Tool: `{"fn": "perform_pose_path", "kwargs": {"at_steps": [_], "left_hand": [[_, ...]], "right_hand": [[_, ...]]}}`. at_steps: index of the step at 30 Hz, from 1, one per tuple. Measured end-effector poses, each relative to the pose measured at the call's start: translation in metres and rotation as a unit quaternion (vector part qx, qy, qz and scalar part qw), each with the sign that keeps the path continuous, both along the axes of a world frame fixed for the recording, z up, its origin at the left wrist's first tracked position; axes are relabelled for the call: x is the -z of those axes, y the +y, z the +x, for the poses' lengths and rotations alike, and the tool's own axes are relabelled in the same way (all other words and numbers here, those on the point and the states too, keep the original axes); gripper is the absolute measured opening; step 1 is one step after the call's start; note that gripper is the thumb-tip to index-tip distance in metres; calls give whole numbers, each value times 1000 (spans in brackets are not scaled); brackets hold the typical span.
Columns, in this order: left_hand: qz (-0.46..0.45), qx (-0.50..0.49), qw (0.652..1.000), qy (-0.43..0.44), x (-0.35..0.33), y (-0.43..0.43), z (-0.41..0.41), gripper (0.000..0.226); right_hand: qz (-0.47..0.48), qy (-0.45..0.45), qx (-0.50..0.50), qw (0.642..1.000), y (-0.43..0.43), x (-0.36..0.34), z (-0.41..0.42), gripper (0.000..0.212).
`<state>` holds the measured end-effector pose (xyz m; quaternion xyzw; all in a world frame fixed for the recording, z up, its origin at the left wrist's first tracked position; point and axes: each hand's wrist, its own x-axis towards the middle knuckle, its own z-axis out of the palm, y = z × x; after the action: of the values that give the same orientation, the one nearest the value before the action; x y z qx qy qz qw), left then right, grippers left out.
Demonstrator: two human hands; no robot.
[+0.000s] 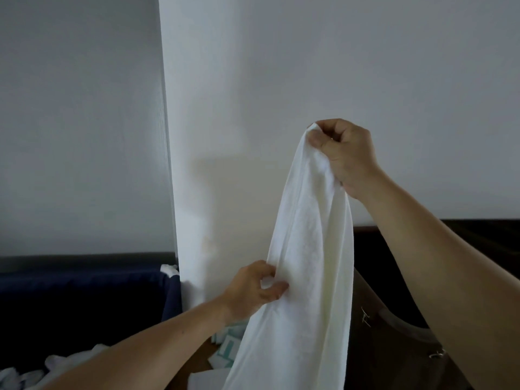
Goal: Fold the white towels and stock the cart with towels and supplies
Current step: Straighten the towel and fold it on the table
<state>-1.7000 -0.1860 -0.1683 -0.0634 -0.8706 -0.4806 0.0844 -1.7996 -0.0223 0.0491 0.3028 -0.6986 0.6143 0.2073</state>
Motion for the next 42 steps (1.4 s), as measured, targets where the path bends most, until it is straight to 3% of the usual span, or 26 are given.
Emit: {"fn": "perform_pose_path", "kwargs": {"at_steps": [10, 14, 21, 28, 36, 42], "left_hand": [[-60, -70, 996, -14, 0, -46, -8, 30], [-48, -76, 996, -2, -16, -72, -7, 19], [-139, -107, 983, 60, -73, -115, -5, 11], [-97, -69, 993, 3, -67, -112, 9, 14], [100, -77, 991, -51, -56, -109, 12, 23], [80, -143, 986, -17, -65, -101, 2, 18]], "right_hand": [[-36, -47, 54, 997, 36, 14, -29, 5], [-60, -75, 68, 993, 52, 19, -38, 7], [-50, -90, 84, 991, 64, 20, -44, 7], [-60, -93, 88, 990, 65, 34, -49, 6], [-65, -85, 123, 987, 72, 42, -52, 11], [-15, -95, 170, 981, 81, 43, -49, 17]]}}
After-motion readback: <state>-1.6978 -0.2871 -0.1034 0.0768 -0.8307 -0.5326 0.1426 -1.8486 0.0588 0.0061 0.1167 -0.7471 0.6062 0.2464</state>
